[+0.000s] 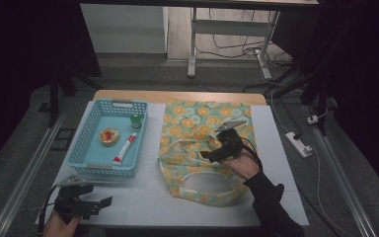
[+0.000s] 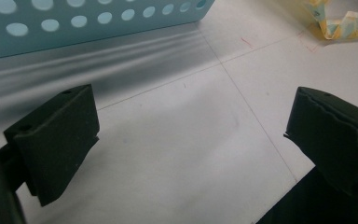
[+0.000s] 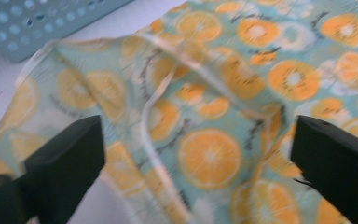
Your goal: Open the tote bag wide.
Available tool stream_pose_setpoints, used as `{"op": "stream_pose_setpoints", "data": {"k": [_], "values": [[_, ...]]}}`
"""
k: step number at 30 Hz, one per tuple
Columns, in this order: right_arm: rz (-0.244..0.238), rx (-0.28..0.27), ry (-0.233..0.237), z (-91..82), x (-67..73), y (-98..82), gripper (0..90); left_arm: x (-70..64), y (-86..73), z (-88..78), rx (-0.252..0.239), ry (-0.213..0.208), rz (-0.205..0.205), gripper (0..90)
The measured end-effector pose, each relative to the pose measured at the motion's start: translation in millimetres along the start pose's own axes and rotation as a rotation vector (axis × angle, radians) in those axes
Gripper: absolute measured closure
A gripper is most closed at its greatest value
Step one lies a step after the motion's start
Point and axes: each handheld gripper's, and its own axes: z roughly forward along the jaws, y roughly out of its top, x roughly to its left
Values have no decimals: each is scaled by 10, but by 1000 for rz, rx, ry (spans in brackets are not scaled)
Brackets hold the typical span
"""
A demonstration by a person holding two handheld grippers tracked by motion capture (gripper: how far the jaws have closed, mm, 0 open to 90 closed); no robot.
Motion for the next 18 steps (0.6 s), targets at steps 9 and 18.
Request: {"op": "stream_pose_setpoints", "data": {"k": [9,18], "values": [[-1,54,53,125,167,-152,0,-2,0,1,1,0,2,28],[-35,137,-37,405,101,-348,0,0,-1,-1,-1,-2,0,27]]}}
